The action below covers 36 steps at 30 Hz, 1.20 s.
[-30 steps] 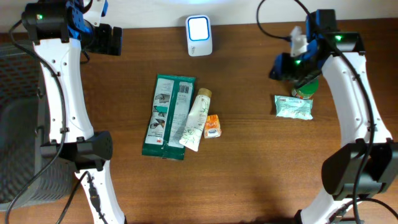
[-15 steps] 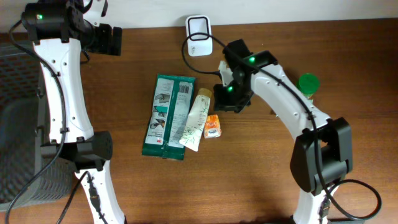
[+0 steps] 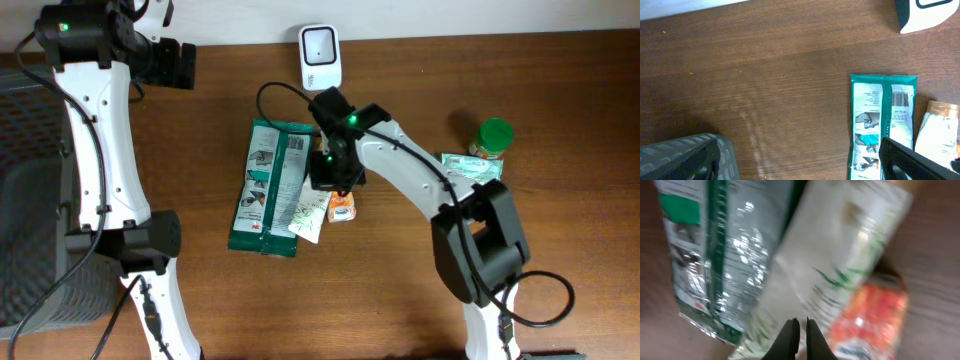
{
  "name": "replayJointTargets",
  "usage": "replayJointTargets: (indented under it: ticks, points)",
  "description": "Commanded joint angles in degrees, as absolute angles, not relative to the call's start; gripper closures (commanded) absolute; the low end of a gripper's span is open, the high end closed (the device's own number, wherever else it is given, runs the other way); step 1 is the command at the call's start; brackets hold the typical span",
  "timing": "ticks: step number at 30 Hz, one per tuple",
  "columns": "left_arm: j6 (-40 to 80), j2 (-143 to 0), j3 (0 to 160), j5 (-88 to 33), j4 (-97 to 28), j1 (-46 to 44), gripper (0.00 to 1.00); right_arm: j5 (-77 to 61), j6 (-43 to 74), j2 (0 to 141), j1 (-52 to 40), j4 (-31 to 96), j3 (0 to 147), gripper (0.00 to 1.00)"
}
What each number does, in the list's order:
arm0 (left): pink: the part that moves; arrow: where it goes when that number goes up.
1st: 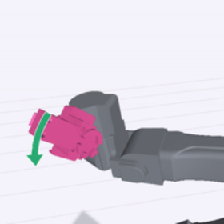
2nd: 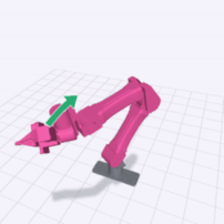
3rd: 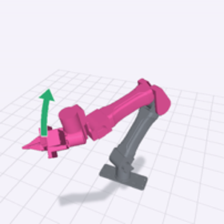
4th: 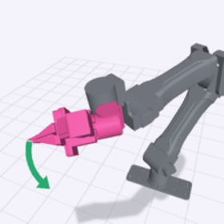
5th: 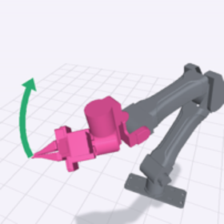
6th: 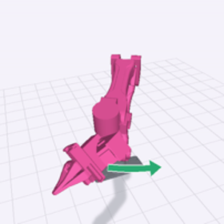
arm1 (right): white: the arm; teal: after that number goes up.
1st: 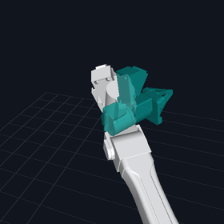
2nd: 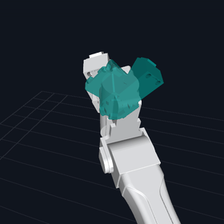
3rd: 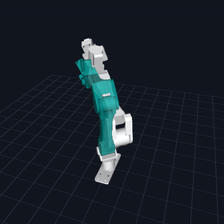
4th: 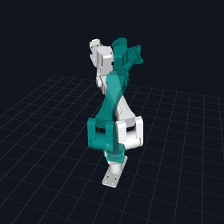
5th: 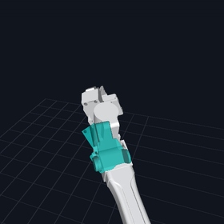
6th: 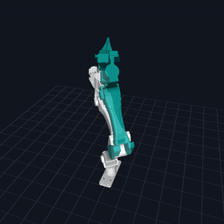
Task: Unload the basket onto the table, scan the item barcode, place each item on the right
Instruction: 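Move the right gripper to the white tube and grasp it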
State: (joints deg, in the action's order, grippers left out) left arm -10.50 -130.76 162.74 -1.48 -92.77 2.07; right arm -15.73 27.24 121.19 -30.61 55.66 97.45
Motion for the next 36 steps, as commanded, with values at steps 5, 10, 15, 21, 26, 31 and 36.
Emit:
replayJointTargets:
  ticks: [5,10,15,21,26,31,36]
  points:
    - [-11.05,-130.47,162.91,-1.93,-92.71,2.42,0.01,-11.84,29.32,124.01,-38.09,49.41,97.27,0.58]
    - [-11.03,-130.47,162.91,-1.91,-92.71,2.42,0.01,-0.58,32.23,124.53,-41.85,49.71,97.30,0.41]
    - [-11.05,-130.47,162.91,-1.91,-92.71,2.42,0.01,9.04,28.38,124.57,-45.28,51.40,98.52,0.30]
    - [-11.05,-130.47,162.91,-1.91,-92.71,2.42,0.01,10.20,25.30,127.68,-46.65,55.70,100.09,0.29]
    - [-11.05,-130.47,162.91,-1.91,-92.71,2.42,0.01,14.74,23.88,127.66,-46.48,60.23,102.37,0.48]
    - [-11.05,-130.47,162.91,-1.91,-92.68,2.42,0.01,19.59,23.59,127.66,-46.33,67.20,102.83,0.48]
    - [-11.05,-130.47,162.91,-1.91,-92.71,2.42,0.01,18.24,19.66,127.68,-45.69,69.21,102.78,0.41]
